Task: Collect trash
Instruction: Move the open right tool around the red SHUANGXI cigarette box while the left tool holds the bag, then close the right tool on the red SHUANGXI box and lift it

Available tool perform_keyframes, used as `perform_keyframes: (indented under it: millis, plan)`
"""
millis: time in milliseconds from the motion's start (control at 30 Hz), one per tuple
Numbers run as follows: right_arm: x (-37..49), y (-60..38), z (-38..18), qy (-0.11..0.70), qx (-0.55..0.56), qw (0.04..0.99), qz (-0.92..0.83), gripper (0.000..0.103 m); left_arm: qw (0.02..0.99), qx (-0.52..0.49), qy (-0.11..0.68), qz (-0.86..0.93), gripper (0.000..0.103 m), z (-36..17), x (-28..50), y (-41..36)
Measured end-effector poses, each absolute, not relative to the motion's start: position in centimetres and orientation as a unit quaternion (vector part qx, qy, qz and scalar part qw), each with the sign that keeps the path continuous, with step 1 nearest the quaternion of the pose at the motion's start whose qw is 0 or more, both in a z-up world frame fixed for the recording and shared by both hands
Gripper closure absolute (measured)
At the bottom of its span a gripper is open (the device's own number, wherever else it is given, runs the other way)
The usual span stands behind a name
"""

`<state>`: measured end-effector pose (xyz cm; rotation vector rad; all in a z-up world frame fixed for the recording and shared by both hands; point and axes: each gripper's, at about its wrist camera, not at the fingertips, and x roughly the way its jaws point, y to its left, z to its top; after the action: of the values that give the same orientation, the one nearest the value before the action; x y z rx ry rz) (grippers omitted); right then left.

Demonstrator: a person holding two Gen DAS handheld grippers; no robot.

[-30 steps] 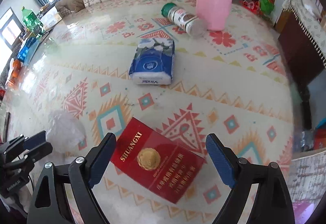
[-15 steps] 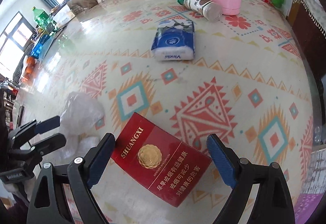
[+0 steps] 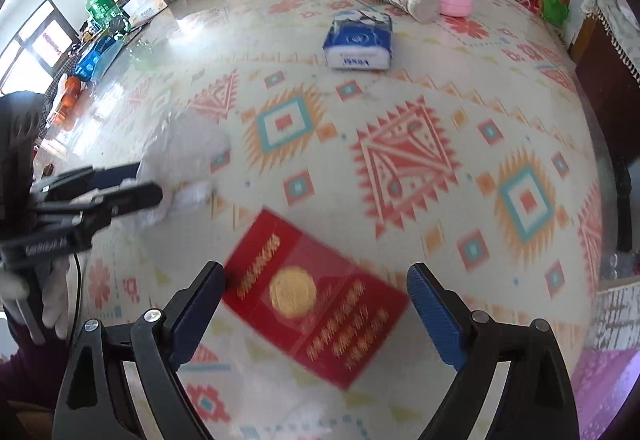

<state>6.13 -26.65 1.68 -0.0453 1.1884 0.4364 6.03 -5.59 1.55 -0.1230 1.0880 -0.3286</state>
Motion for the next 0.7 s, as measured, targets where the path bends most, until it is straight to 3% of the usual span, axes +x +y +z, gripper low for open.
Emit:
perform_keyframes:
  millis: [433, 700]
  plan:
    - [4.5, -23.1, 1.6, 0.528, -0.181, 0.810, 0.180, 0.004, 0.847, -0.006, 0.506, -0.163, 0.030, 1.3, 5.6, -7.1]
    - [4.5, -23.0, 0.9, 0.520, -0.172, 0.822, 0.155, 0.006, 0.847, 0.011, 0.506, -0.161, 0.030, 1.3, 5.3, -7.4]
